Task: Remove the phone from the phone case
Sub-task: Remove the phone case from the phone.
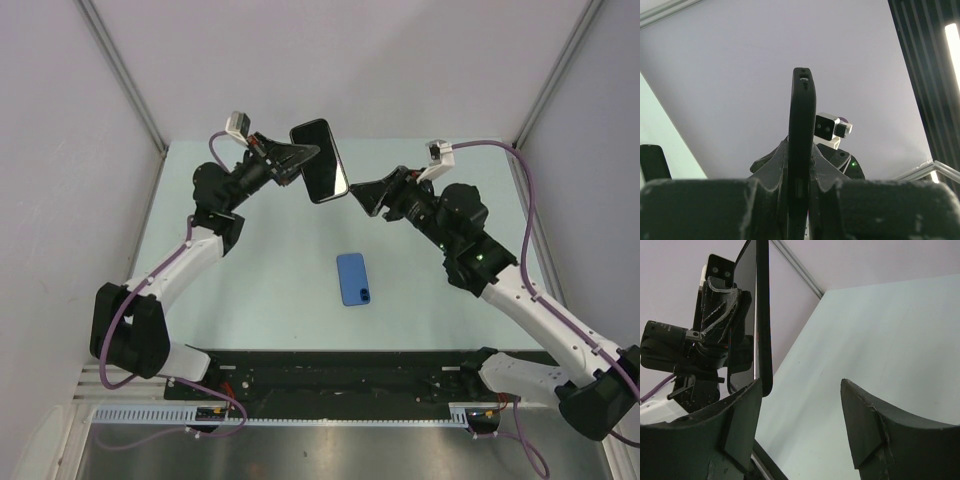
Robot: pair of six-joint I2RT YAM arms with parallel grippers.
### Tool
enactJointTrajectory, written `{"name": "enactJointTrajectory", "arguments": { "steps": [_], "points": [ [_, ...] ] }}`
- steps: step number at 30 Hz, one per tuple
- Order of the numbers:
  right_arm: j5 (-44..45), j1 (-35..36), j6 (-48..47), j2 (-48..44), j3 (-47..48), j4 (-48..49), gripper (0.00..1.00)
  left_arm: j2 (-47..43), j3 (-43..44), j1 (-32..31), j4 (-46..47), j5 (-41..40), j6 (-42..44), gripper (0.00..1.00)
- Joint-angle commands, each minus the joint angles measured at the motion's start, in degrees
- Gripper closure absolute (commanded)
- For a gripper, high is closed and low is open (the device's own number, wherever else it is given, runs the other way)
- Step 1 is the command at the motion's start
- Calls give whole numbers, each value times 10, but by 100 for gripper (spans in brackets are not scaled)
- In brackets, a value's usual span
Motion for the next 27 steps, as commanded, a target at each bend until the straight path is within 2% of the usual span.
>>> {"name": "enactJointTrajectory", "arguments": {
  "steps": [1, 18, 21, 25, 27],
  "points": [
    [-34, 13, -14, 73, -20, -85, 31, -40, 33, -49, 116, 67, -83, 100],
    [-78, 14, -2, 124, -20, -67, 31, -44, 32, -49, 125, 71, -90, 100],
    [-133, 4, 16, 120, -31, -10, 30, -42, 27, -50, 125, 74, -90, 100],
    [-244, -12, 72, 118, -55, 138, 30, -38, 9, -49, 135, 76, -94, 100],
    [-272, -14, 111, 131, -56, 183, 30, -35, -2, -49, 146, 78, -98, 100]
  ]
}}
